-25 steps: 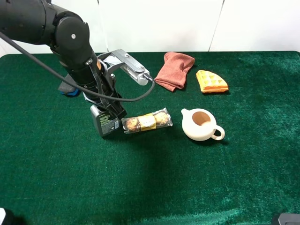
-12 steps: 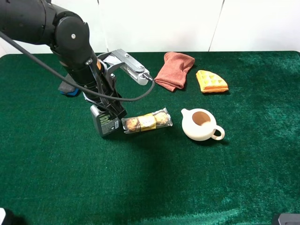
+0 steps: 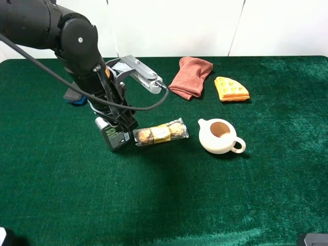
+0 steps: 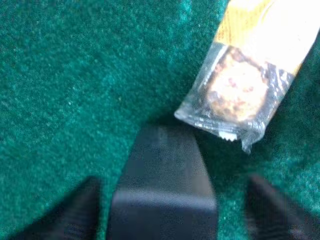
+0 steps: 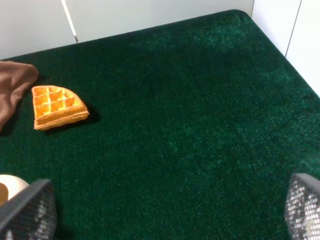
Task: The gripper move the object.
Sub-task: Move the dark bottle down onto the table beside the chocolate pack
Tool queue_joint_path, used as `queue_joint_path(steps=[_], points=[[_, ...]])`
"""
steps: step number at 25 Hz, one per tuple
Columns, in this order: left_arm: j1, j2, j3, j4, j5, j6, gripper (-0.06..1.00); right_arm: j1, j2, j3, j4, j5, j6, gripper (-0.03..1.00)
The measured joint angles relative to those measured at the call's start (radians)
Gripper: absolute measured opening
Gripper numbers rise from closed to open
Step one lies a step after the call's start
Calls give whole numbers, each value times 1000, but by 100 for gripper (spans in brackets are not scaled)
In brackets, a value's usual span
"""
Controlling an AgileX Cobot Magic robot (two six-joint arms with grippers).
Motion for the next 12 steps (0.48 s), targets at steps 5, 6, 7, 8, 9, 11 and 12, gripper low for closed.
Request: queue_joint_path(steps=[5,6,7,8,9,11,12], points=[[0,0,0,-1,3,-1,90,0,0,0,0,0,0,70],[0,0,0,-1,2,-1,91,0,0,0,0,0,0,70],[0,0,0,-2,5,-1,92,0,0,0,0,0,0,70],[0,0,-1,-2,11,-1,92,0,0,0,0,0,0,70],[0,0,-7,-2,23,-1,92,0,0,0,0,0,0,70],[0,0,-26,-2,57,-1,93,0,0,0,0,0,0,70],[0,0,-39,-2,77,-1,93,0,0,0,0,0,0,70]])
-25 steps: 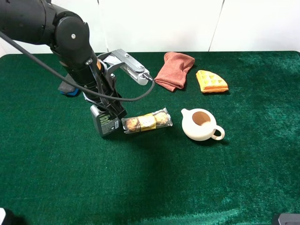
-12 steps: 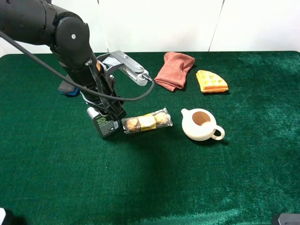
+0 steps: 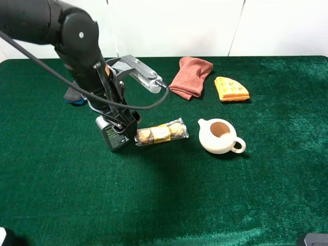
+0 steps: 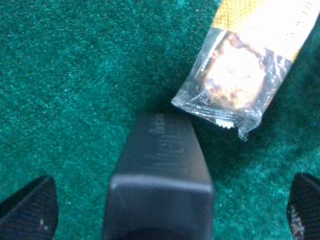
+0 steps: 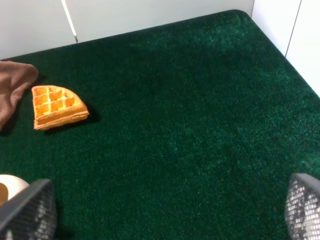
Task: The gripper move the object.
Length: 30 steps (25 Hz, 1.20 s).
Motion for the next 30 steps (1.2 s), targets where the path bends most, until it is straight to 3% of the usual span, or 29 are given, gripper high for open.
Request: queue_joint_path(steps=[12,23,30], points=[[0,-129,-89,4,175,-38,93,0,0,0,1,0,0,70],[0,-322,-89,116,412,-171,93,0,0,0,1,0,0,70],[0,-453,-89,126,514,-202,93,0,0,0,1,0,0,70]])
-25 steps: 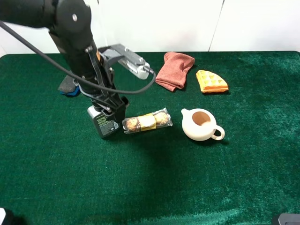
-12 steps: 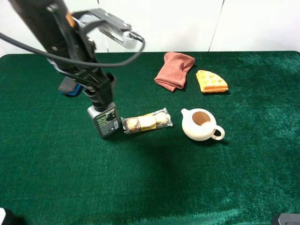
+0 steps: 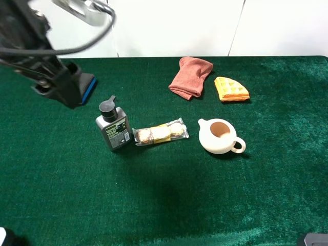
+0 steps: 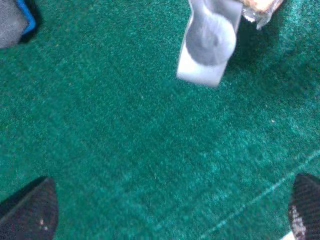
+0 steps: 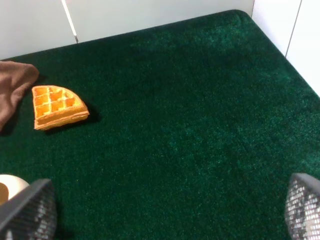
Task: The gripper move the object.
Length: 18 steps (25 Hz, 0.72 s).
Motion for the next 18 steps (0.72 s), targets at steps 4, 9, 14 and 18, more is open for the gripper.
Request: queue_joint_path(steps=[4,9,14,18], points=[[0,-59,0,2,28,-18,95,0,0,0,0,0,0,70],[0,-131,3,14,29,-22,97,0,0,0,0,0,0,70],[0,-236,57,15,29,-23,98,0,0,0,0,0,0,70],[0,-348,121,17,30,-23,99,0,0,0,0,0,0,70]])
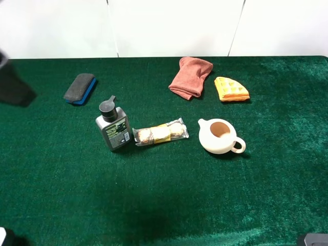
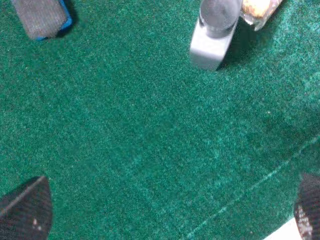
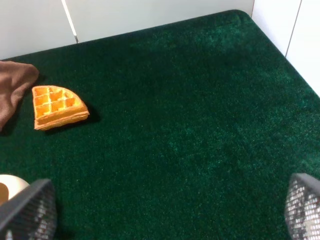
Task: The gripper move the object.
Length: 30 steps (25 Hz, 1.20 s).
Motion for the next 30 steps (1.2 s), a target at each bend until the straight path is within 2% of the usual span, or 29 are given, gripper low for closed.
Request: queue_joint_path(steps=[16,18,26,30], points=[[14,-445,228,15,3,-11,99,0,0,0,0,0,0,70],[49,-492,251,15,3,-11,99,0,0,0,0,0,0,70],[282,-673,306,4,3,-14,99,0,0,0,0,0,0,70],[372,-752,329,-7,3,-14,99,0,0,0,0,0,0,70]])
